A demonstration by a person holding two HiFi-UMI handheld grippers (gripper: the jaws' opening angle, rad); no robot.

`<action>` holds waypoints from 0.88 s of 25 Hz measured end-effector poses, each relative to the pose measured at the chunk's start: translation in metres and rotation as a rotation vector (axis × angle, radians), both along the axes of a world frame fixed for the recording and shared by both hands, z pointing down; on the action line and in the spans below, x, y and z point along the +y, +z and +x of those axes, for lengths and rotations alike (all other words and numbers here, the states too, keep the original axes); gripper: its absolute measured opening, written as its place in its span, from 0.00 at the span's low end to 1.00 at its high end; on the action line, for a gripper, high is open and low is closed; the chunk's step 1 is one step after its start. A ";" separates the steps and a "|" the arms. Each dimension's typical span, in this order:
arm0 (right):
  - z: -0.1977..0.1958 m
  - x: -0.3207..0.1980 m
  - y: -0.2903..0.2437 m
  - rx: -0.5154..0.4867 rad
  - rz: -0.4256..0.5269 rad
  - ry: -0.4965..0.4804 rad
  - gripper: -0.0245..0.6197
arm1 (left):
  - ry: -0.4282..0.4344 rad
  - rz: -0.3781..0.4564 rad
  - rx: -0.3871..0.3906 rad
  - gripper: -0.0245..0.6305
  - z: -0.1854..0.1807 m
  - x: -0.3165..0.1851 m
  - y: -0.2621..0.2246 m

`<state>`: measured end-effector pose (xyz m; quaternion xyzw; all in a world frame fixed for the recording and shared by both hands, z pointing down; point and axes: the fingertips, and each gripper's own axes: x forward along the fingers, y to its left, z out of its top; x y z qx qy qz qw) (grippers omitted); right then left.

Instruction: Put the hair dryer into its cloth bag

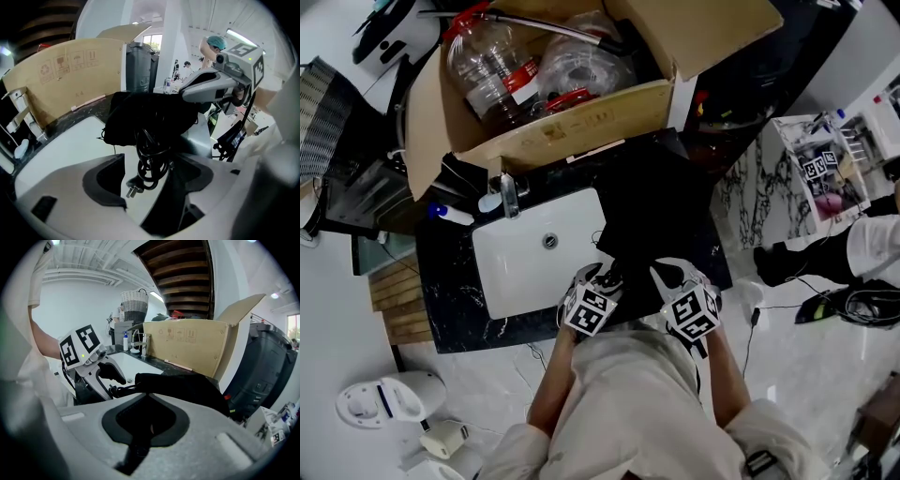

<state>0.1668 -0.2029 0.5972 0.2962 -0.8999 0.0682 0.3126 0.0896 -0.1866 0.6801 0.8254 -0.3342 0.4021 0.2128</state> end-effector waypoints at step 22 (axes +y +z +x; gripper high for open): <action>-0.005 0.001 -0.007 -0.001 0.002 0.000 0.06 | 0.036 0.010 -0.037 0.24 -0.004 0.002 0.004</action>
